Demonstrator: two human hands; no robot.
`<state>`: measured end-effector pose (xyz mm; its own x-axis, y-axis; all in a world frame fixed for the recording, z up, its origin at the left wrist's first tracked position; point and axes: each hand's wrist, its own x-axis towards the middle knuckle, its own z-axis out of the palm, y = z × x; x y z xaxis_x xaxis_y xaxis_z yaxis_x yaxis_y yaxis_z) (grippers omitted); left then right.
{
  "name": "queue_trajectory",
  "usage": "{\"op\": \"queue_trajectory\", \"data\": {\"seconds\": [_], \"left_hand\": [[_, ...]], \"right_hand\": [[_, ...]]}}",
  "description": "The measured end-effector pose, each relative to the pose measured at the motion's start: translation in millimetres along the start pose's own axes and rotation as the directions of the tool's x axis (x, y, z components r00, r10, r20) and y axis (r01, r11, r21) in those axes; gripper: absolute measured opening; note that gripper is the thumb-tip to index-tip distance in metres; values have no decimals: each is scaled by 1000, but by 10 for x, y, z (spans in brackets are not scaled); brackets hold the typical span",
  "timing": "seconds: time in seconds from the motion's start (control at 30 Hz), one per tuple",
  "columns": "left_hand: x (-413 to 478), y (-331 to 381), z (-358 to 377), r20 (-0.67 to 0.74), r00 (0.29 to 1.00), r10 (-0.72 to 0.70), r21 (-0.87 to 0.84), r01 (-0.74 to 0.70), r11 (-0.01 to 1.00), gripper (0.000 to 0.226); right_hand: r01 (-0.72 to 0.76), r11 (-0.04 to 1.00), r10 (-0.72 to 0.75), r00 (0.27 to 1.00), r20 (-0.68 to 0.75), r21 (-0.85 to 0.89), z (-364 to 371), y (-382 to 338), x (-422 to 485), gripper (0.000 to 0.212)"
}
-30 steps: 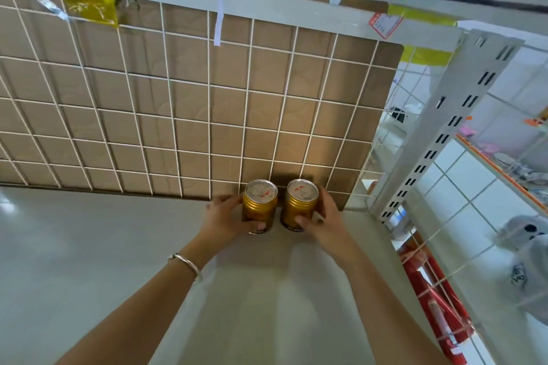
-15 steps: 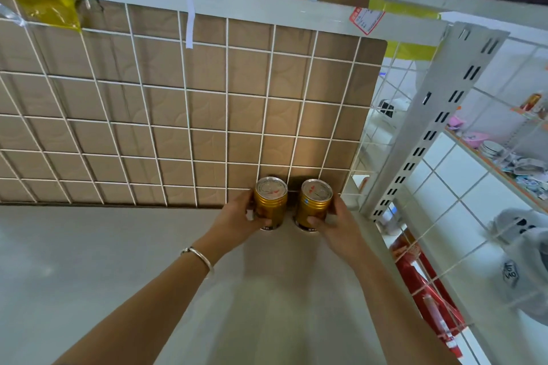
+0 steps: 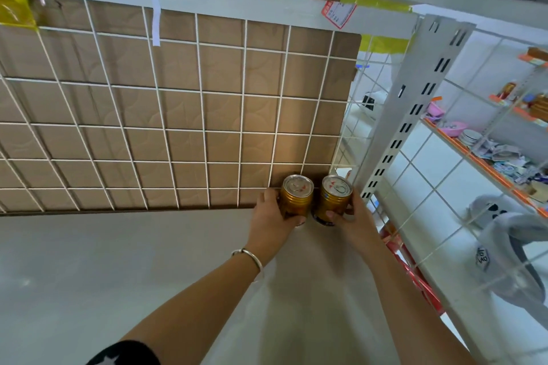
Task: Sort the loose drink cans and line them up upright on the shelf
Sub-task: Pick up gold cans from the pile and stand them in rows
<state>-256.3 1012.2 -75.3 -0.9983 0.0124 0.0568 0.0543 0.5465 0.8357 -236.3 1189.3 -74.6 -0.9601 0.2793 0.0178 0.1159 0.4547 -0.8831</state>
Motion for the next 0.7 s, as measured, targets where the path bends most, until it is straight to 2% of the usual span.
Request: {"op": "queue_trajectory", "data": {"seconds": [0.13, 0.3, 0.43, 0.57, 0.7], "left_hand": [[39, 105, 126, 31, 999, 39, 46, -40, 998, 68], [37, 191, 203, 49, 997, 63, 87, -67, 994, 72], [10, 228, 185, 68, 997, 40, 87, -46, 995, 73], [-40, 189, 137, 179, 984, 22, -17, -20, 1000, 77], [-221, -11, -36, 283, 959, 20, 42, -33, 999, 78]], "right_hand": [[-14, 1000, 14, 1000, -25, 12, -29, 6, 0, 72], [-5, 1000, 5, 991, -136, 3, 42, -22, -61, 81], [24, 1000, -22, 976, -218, 5, 170, -52, -181, 81], [-3, 988, -46, 949, -311, -157, 172, 0, -231, 68], [-31, 992, -11, 945, -327, -123, 193, -26, -243, 65]]}}
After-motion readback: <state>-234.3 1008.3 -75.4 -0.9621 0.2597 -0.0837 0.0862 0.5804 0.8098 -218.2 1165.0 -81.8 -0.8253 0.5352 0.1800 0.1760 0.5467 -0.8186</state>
